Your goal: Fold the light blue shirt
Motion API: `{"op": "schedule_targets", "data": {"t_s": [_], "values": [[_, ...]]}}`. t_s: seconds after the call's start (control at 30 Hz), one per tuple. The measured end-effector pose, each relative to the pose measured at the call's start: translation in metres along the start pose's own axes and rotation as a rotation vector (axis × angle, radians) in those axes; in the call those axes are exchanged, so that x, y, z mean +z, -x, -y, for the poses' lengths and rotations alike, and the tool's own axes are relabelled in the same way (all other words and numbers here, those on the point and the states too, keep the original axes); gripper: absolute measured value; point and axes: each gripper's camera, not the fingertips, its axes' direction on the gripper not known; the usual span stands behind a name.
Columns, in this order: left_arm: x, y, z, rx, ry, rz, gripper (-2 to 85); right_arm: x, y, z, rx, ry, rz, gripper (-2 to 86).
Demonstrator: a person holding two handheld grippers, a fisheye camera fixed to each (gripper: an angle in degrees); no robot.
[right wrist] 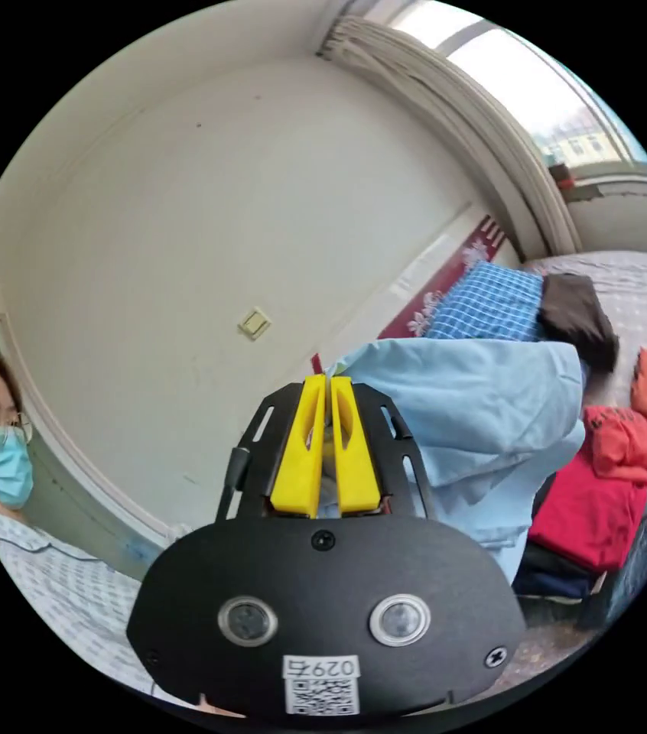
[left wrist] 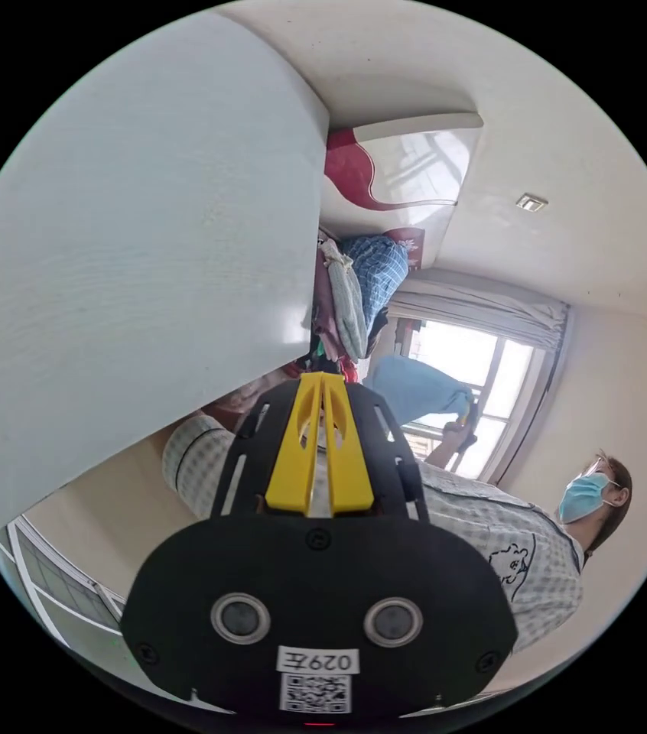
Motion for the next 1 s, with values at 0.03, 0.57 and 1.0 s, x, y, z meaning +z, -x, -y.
{"op": "schedule_targets", "data": {"t_s": [0.03,0.57,1.0], "values": [[0.003,-0.001,0.001,0.02,0.009,-0.023,-1.0,0.018,0.029,0.01,-0.06,0.023,0.098,0.1],[-0.147,0.065,-0.076,-0.081,-0.105,0.115,-1.0,0.427,0.253,-0.157,-0.131,0.945,0.64,0.1],[-0.232,0.076,-0.051,0.007,-0.127,0.228,-1.0,0.526,0.21,-0.402,-0.068,1.607,0.153,0.6]]}}
